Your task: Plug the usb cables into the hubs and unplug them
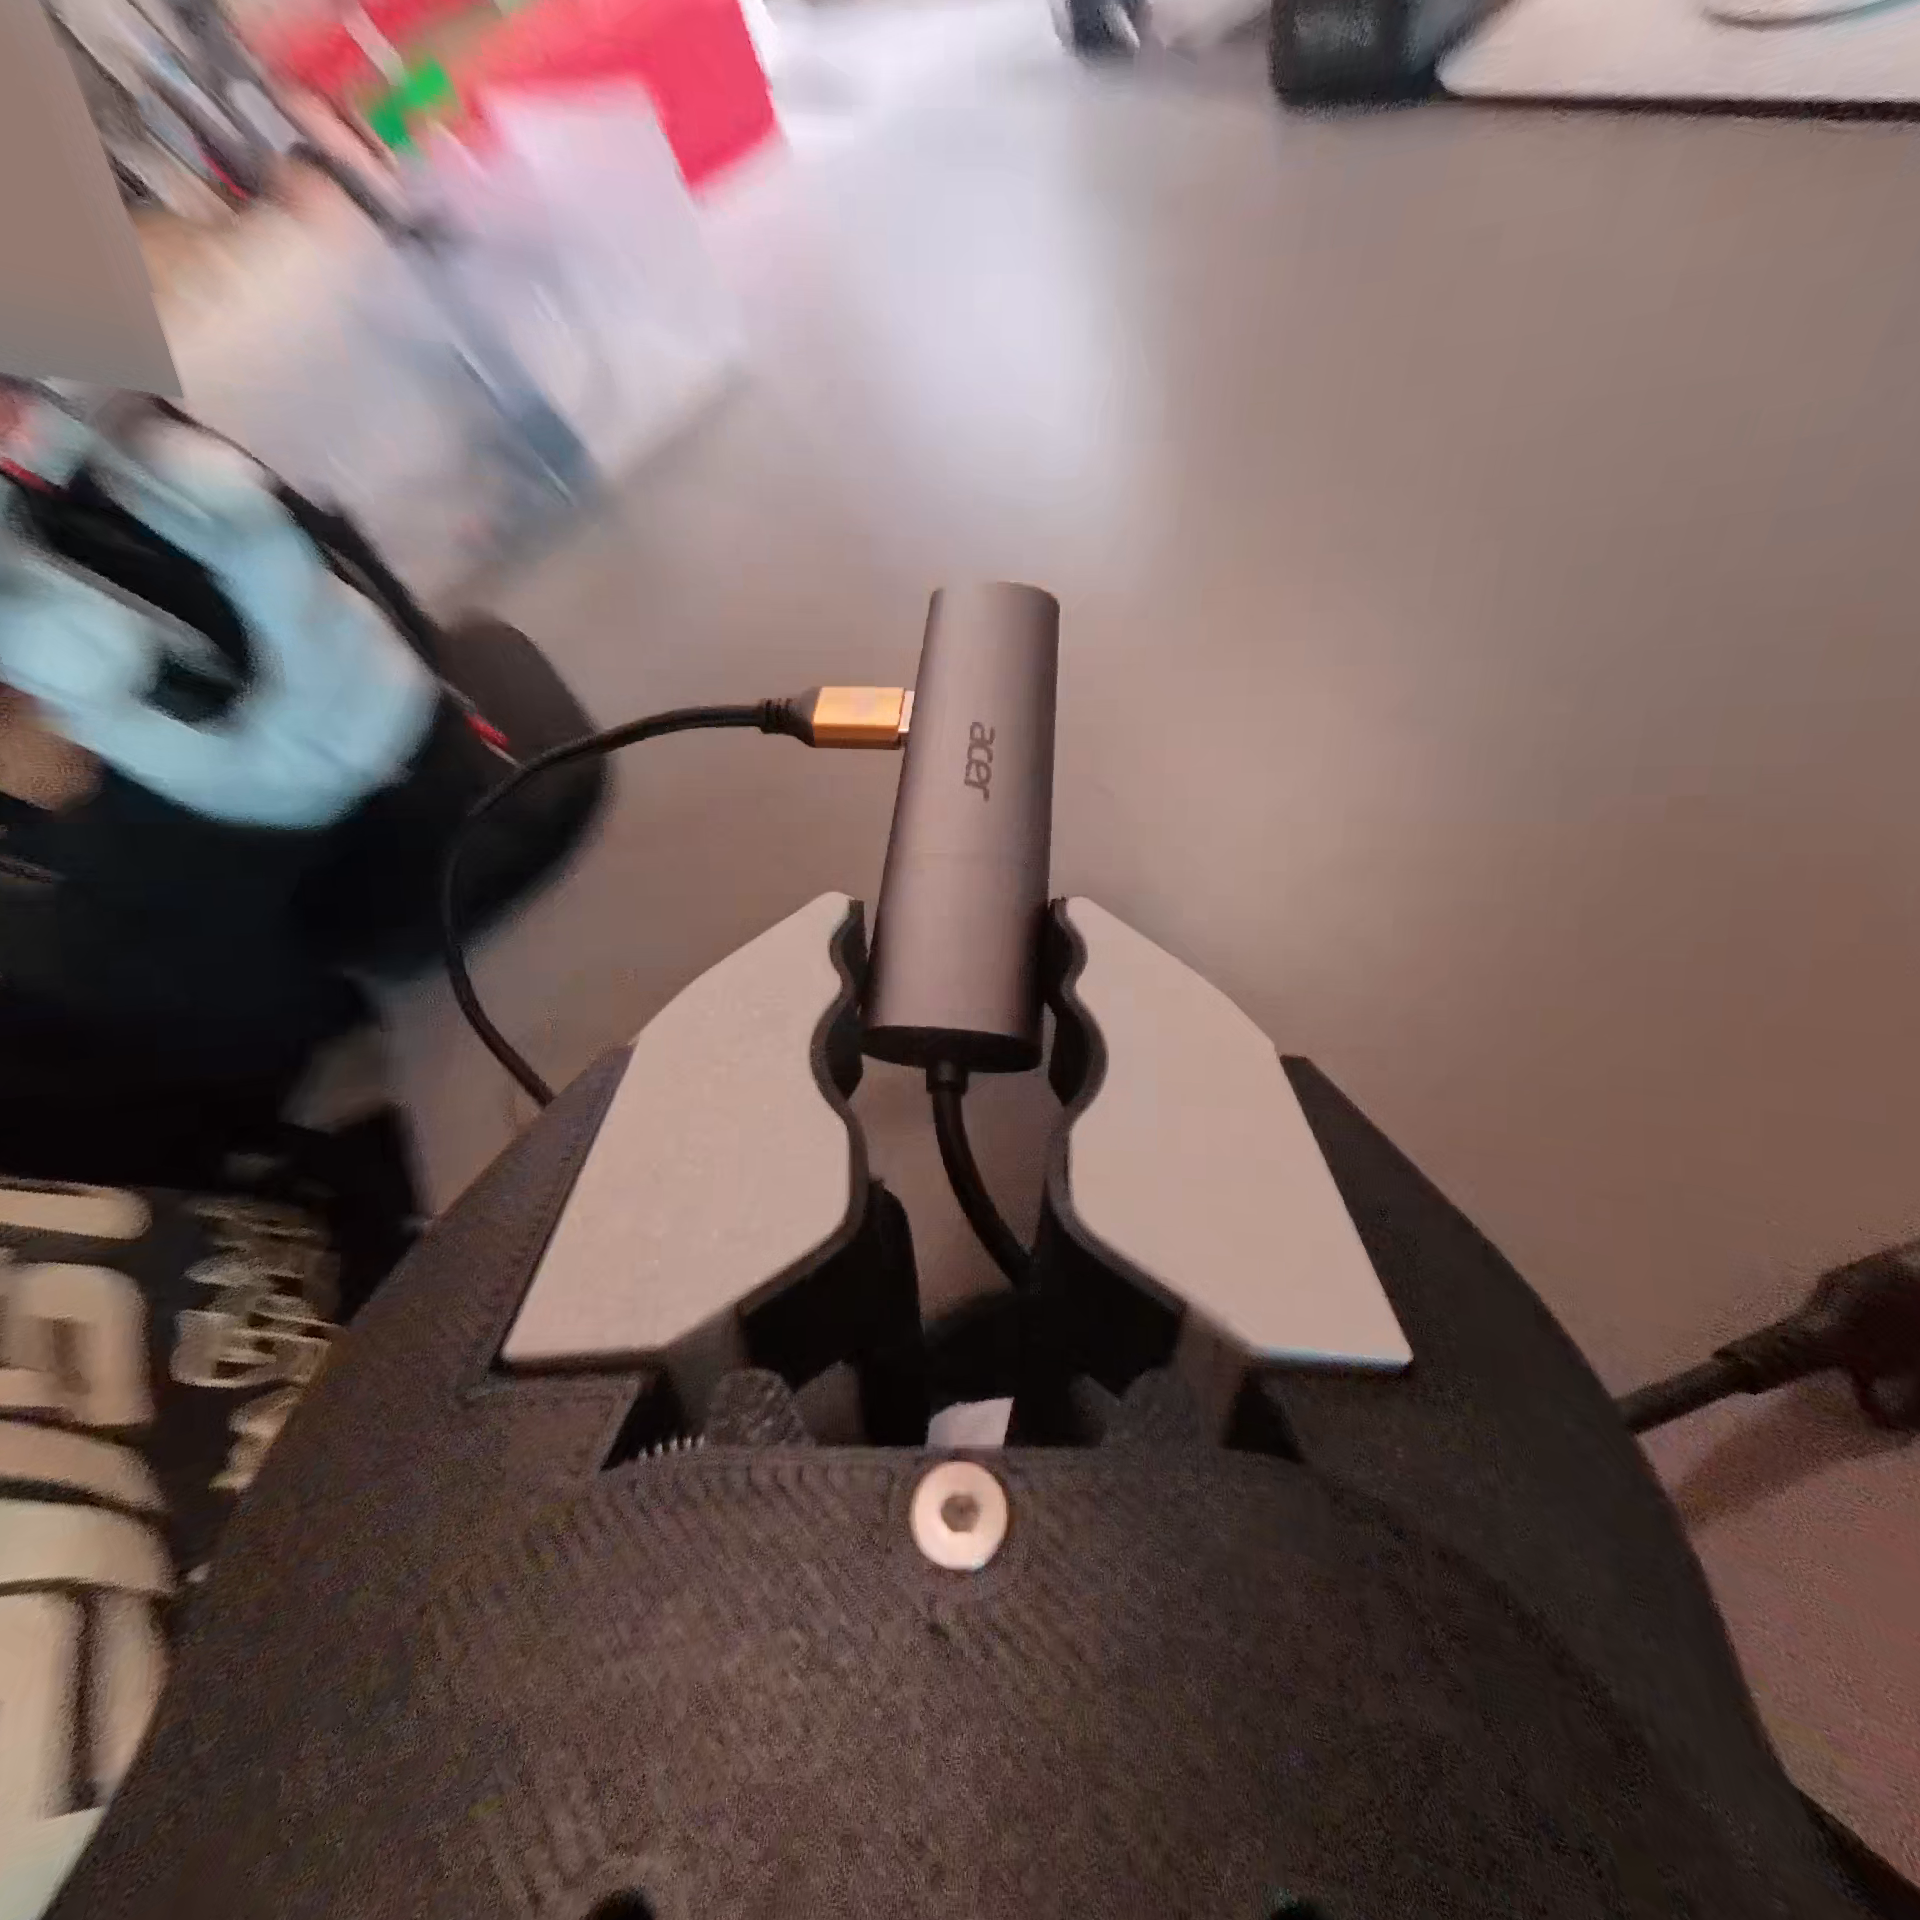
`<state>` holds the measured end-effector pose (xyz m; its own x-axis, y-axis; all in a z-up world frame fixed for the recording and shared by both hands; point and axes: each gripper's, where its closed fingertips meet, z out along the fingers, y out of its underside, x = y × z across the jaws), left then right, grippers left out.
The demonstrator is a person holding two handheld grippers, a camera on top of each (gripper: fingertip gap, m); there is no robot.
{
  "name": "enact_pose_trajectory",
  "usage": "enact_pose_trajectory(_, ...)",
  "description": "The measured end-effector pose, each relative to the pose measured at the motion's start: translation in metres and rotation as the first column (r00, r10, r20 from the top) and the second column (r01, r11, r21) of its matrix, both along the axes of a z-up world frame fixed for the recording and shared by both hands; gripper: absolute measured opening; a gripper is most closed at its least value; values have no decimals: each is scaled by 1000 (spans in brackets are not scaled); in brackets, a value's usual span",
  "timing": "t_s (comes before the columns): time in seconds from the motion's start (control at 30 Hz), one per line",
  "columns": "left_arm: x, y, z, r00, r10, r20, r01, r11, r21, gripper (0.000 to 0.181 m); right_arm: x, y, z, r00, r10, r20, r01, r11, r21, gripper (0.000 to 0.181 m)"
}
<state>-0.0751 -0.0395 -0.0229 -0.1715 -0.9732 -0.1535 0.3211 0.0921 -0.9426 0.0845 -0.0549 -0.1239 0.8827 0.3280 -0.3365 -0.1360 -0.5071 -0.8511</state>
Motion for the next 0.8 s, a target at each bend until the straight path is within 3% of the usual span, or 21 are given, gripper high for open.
enact_pose_trajectory(0.1,-11,10,11,995,-62,82,74,987,-142,15,-14,-1,21,962,66,-265,-50,996,67,33)
enact_pose_trajectory(0.2,-20,22,18,985,-78,155,114,964,-240,15,-20,-3,30,921,106,-376,-74,992,98,33)
enact_pose_trajectory(0.37,-36,20,30,950,-144,278,217,942,-256,15,-25,-3,32,924,119,-362,-79,989,123,33)
enact_pose_trajectory(0.53,-67,13,49,831,-283,479,430,873,-230,15,-27,-2,29,932,117,-344,-82,990,113,33)
enact_pose_trajectory(0.63,-78,12,54,789,-309,530,473,857,-205,15,-28,-2,28,934,114,-337,-81,990,112,33)
enact_pose_trajectory(0.8,-76,10,53,798,-311,516,463,865,-195,16,-28,-1,28,937,114,-331,-80,990,113,33)
